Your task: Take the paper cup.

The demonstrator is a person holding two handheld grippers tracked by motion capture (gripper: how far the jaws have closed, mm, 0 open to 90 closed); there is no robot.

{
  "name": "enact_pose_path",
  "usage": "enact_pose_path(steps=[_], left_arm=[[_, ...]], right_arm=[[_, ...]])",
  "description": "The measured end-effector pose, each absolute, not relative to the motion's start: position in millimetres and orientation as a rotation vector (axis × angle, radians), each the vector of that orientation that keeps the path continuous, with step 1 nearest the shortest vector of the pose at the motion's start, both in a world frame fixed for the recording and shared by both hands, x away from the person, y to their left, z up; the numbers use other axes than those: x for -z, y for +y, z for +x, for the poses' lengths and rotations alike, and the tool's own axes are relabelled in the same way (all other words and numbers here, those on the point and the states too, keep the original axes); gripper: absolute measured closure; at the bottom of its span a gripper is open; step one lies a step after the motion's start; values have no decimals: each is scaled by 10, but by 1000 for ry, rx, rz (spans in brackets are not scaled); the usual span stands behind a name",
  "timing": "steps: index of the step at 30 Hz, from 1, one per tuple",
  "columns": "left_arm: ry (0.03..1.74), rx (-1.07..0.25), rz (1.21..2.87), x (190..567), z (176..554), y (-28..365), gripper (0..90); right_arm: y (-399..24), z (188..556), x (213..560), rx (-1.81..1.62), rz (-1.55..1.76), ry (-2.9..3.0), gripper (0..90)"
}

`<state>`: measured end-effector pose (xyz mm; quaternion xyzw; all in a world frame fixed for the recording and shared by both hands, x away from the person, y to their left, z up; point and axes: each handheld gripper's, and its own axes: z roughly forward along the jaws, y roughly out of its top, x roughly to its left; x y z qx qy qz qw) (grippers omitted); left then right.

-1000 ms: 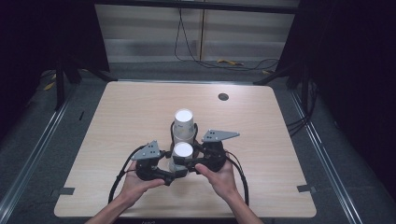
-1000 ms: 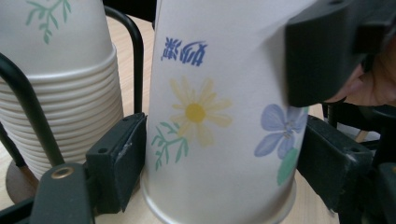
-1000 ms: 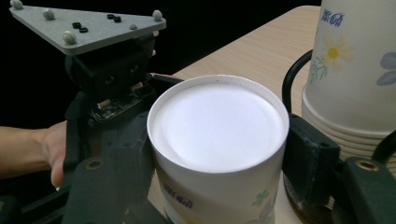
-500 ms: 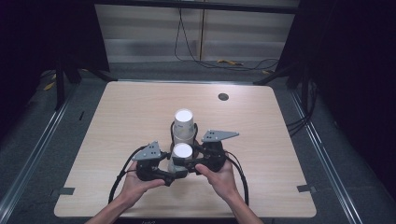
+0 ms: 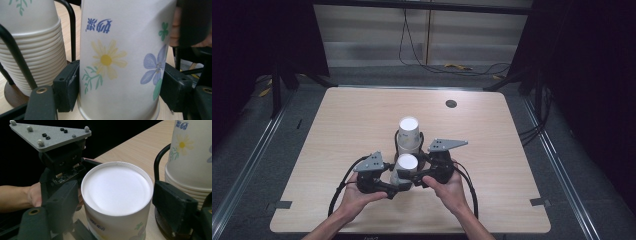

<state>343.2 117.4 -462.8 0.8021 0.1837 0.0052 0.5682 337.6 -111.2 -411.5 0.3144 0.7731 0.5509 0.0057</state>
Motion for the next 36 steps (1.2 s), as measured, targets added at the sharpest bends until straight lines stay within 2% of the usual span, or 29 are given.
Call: enact_pose_path(steps=[20, 32, 36], left_arm=[[450, -7, 1917, 4575, 3510, 1303, 267], [479, -22, 1926, 4502, 3588, 1389, 275], [484, -11, 1986, 4466, 3640, 1412, 270]], right_arm=[[-1237, 3420, 4072, -1678, 958, 2436, 154], [-1429, 3437, 4012, -1653, 971, 2426, 174], [-1463, 3431, 4000, -1633, 1006, 2398, 154]])
